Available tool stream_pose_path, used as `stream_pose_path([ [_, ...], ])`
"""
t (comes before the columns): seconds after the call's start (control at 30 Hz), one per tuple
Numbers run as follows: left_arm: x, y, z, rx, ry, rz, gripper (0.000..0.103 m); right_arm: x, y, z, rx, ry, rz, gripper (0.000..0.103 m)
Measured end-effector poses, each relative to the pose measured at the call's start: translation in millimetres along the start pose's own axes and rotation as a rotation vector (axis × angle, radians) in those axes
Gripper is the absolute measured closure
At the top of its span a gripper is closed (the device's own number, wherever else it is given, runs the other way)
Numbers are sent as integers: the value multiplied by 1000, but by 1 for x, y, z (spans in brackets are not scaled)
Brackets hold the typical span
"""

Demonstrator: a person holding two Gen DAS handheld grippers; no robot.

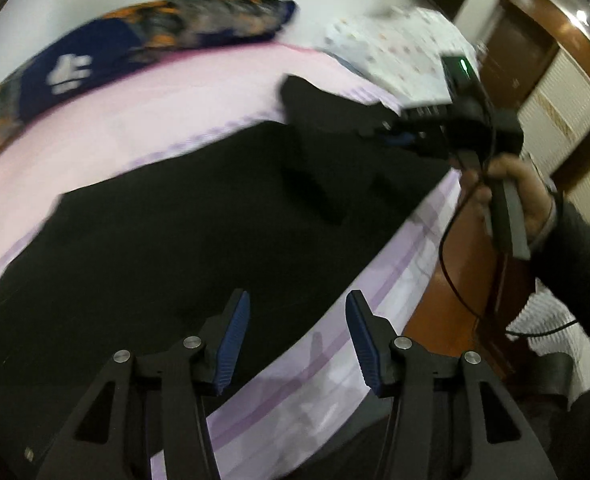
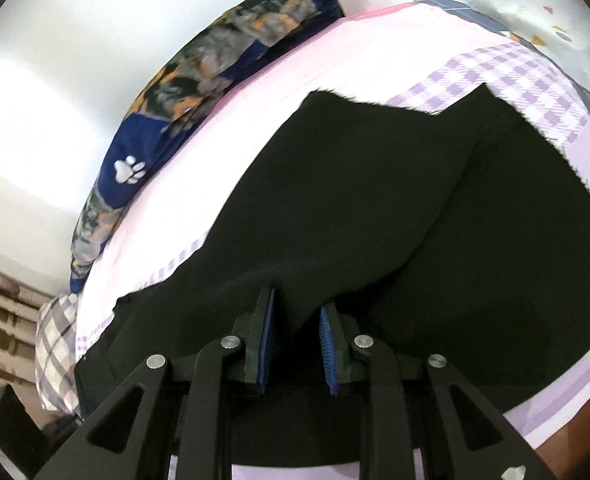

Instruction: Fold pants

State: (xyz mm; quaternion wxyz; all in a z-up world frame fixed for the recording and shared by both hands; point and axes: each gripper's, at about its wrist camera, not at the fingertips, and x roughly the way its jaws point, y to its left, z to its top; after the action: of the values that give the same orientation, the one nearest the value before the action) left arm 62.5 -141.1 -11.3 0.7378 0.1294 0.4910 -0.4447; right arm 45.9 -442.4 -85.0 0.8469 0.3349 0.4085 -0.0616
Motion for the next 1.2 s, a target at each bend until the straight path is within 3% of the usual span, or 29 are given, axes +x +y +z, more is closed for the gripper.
stream_pose_path([
  [0.27,52,-19,20,32,62,37,53,2,-27,14,46,-1,-1,82],
  [0.33,58,-16,24,2,55,35,62,0,-35,16,64,-4,6,82],
  [0.37,59,-16,25,-7,56,29,76,-1,-39,17,65,-9,2,80],
  [0.4,62,-14,26,-20,58,25,82,-5,-42,19,62,-25,-23,77],
  [0.5,64,-12,28,-28,60,22,90,-11,-58,24,74,-49,-63,71],
  [0.63,62,-13,28,-26,50,21,93,-13,-80,34,126,-65,-45,74],
  [1.0,59,-8,30,-59,48,16,93,-1,-94,87,137,-121,-64,75],
  [1.2,59,-5,28,-72,45,12,93,3,-93,99,109,-84,-104,97],
])
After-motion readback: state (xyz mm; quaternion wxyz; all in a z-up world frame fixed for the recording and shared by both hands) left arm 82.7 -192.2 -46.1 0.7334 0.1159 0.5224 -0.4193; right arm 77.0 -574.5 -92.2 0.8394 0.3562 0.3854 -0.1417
